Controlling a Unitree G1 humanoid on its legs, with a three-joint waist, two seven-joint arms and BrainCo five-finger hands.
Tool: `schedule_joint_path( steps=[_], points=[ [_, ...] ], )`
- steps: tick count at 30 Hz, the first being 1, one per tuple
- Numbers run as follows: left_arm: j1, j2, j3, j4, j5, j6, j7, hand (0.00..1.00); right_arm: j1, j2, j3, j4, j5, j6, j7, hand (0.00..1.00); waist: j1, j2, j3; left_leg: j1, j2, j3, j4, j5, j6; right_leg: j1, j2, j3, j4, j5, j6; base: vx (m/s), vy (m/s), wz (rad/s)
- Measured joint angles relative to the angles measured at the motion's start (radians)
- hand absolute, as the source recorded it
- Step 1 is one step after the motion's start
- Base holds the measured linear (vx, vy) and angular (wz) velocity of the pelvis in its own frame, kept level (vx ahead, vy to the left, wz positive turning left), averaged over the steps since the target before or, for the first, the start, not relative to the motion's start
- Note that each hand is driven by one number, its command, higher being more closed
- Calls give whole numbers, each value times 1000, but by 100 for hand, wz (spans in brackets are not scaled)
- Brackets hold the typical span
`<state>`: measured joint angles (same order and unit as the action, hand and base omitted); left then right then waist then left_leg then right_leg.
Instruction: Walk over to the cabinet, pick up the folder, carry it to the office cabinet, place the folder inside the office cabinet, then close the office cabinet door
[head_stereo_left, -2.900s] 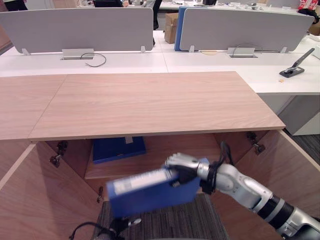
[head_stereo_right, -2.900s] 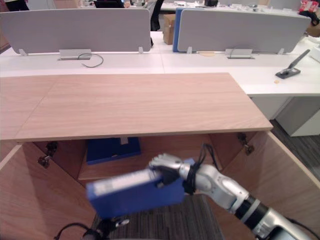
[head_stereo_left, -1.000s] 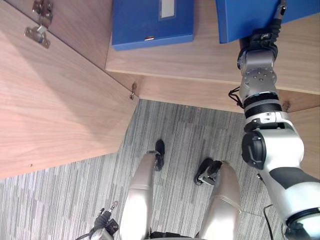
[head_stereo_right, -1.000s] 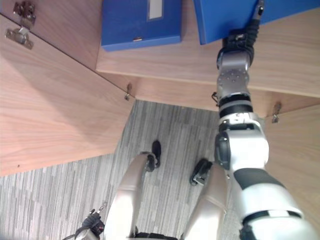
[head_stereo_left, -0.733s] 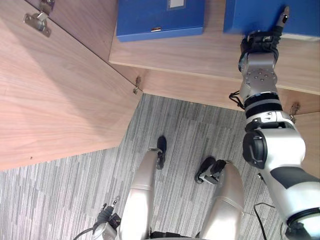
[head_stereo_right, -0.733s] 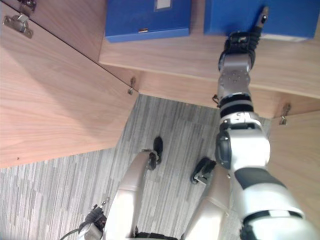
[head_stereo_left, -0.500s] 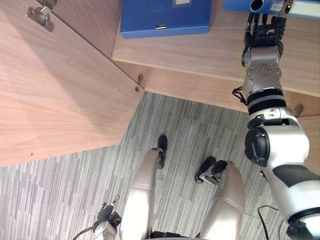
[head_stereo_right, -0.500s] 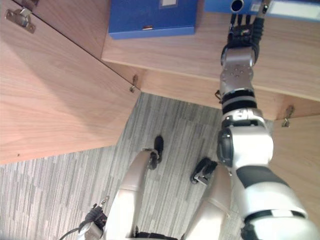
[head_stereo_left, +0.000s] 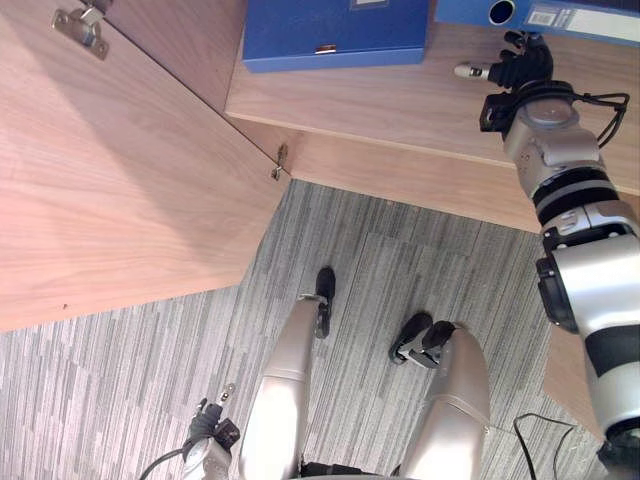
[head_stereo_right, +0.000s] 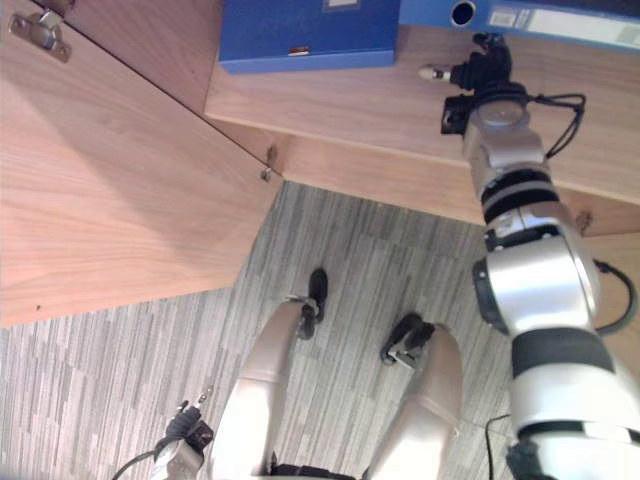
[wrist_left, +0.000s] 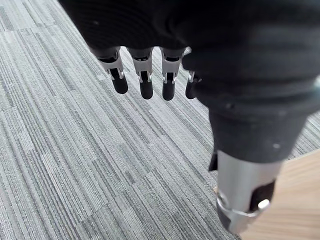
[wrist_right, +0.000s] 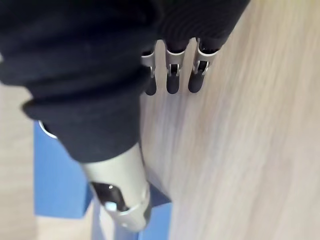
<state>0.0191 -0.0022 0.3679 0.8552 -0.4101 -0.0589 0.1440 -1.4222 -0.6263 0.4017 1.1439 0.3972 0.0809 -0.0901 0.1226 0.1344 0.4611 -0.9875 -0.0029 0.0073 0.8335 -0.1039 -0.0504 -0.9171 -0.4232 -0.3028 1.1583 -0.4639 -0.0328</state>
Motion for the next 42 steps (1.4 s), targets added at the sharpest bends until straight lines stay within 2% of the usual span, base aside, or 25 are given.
schedule_joint_path(
  steps=[4,7,9,12,15,21,23,25,26,27,29,30,32,35,39,42],
  points=[
    [1,37,-12,-8,12,0,-58,0,23,-36,104,-22,-205,9,171,0,0,-2,-1,35,8,0,-21,0,0,43,5,-16,-26,3,-3,58,-1,-1],
    [8,60,-39,-39,28,1,-90,0,100,-74,158,-138,-316,-5,251,0,0,-9,-1,52,12,5,-31,0,1,61,6,-20,-38,3,-2,40,2,0],
    [9,71,-50,-48,31,0,-103,0,154,-99,197,-238,-383,-26,293,0,-6,-22,-2,55,16,11,-39,0,1,61,9,-19,-47,6,-1,48,10,-8],
    [13,92,-79,-47,30,-3,-117,0,235,-110,288,-391,-459,-61,362,0,-14,-66,-8,76,34,31,-64,0,1,70,28,-12,-78,17,1,63,-1,-17],
    [13,92,-79,-45,30,-5,-127,0,261,-108,338,-444,-460,-67,395,0,-15,-80,-9,99,46,43,-81,0,1,89,40,-10,-102,26,5,67,9,-13],
    [23,102,-76,-9,16,-5,-133,0,282,-98,393,-546,-453,-55,455,0,-13,-91,-8,115,58,50,-96,-1,2,108,57,-11,-135,39,9,43,23,-7],
    [25,105,-70,0,16,-6,-132,0,300,-80,429,-610,-399,-44,476,0,-13,-98,-6,115,61,48,-96,-1,1,114,59,-17,-140,39,9,18,9,0],
    [30,105,-66,2,16,-6,-130,0,320,-36,429,-668,-327,-43,469,0,-13,-102,-5,115,62,47,-96,-1,2,117,61,-21,-143,39,10,33,13,2],
    [33,104,-63,2,16,-7,-130,0,320,7,423,-710,-286,-44,443,0,-13,-103,-5,115,64,46,-95,-1,2,119,63,-22,-146,40,11,0,0,0],
    [34,104,-61,2,16,-8,-129,0,320,17,420,-721,-280,-44,435,0,-12,-103,-5,115,64,45,-95,-1,2,120,64,-23,-147,41,12,0,0,0],
    [35,106,-19,1,17,-16,-118,0,316,106,384,-807,-220,-80,356,0,0,-112,-9,117,73,41,-94,-3,4,134,73,-36,-159,45,11,0,0,0],
    [35,106,-10,0,18,-21,-113,0,314,126,365,-816,-215,-90,335,0,3,-115,-8,117,73,40,-94,-3,4,136,73,-38,-159,45,11,3,30,6],
    [35,106,-5,-1,24,-36,-98,0,295,207,275,-817,-183,-126,248,0,17,-116,-8,104,70,29,-87,-3,5,138,69,-52,-159,45,11,-8,30,13],
    [32,105,9,-3,25,-46,-90,0,244,266,191,-777,-185,-151,173,0,28,-115,-7,73,48,-4,-67,0,3,137,50,-82,-140,35,22,-10,48,30],
    [29,102,12,-3,25,-52,-70,0,183,293,99,-668,-188,-153,97,0,44,-115,-7,13,5,-48,-21,-1,3,119,6,-118,-84,3,34,-17,60,47],
    [27,89,26,-3,22,-52,-55,0,146,295,87,-603,-206,-151,66,0,62,-113,-6,-27,-15,-60,4,-1,3,93,-18,-128,-55,-7,40,-19,53,23]
  ],
)
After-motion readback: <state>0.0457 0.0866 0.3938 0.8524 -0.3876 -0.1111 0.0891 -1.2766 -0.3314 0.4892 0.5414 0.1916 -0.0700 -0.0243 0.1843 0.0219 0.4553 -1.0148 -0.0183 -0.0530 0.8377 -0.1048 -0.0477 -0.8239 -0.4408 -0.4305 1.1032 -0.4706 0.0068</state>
